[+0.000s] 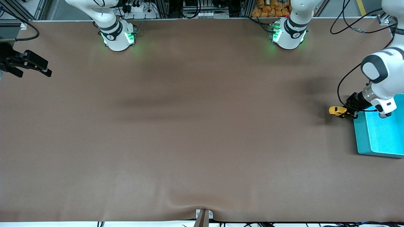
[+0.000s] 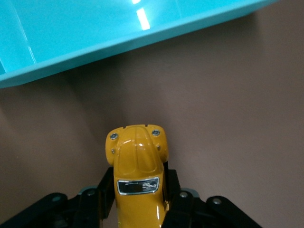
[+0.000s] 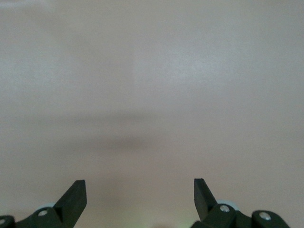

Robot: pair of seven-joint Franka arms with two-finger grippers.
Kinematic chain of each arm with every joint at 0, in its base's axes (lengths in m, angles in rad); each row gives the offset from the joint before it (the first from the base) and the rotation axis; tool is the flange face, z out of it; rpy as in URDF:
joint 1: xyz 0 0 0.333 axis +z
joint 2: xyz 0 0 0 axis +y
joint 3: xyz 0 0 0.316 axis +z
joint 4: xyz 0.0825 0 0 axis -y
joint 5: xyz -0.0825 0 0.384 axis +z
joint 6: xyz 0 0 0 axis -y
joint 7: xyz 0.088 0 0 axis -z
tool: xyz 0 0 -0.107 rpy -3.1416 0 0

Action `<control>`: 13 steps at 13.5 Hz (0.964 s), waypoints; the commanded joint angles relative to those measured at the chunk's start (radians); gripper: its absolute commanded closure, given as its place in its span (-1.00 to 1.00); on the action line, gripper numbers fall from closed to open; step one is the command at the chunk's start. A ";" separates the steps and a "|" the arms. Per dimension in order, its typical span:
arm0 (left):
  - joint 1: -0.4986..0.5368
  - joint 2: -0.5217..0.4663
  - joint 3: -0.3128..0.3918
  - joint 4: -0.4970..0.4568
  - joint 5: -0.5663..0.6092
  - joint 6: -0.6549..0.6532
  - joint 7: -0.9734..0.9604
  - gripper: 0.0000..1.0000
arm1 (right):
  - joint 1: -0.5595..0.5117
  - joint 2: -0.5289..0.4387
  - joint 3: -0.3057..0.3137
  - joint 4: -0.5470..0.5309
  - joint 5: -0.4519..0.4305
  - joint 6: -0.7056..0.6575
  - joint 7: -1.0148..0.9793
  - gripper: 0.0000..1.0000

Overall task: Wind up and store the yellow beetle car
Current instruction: 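Lift the car with the left gripper and lower it into the bin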

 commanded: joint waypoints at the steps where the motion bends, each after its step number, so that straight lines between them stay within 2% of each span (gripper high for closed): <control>1: 0.002 -0.022 -0.009 0.110 0.071 -0.154 0.001 1.00 | -0.013 -0.011 0.011 -0.011 -0.007 0.007 -0.005 -1.00; 3: 0.002 0.003 -0.018 0.175 0.212 -0.214 0.018 1.00 | -0.013 -0.011 0.011 -0.013 -0.007 0.013 -0.005 -1.00; 5: -0.001 0.033 -0.018 0.211 0.291 -0.214 0.093 1.00 | -0.010 -0.010 0.011 -0.014 -0.010 0.024 -0.007 -1.00; 10: 0.022 0.176 0.015 0.385 0.294 -0.217 0.389 1.00 | -0.011 -0.010 0.028 -0.021 -0.024 0.029 -0.005 -1.00; 13: 0.098 0.268 0.020 0.484 0.294 -0.216 0.641 1.00 | -0.017 -0.014 0.028 -0.050 -0.024 0.050 -0.005 -1.00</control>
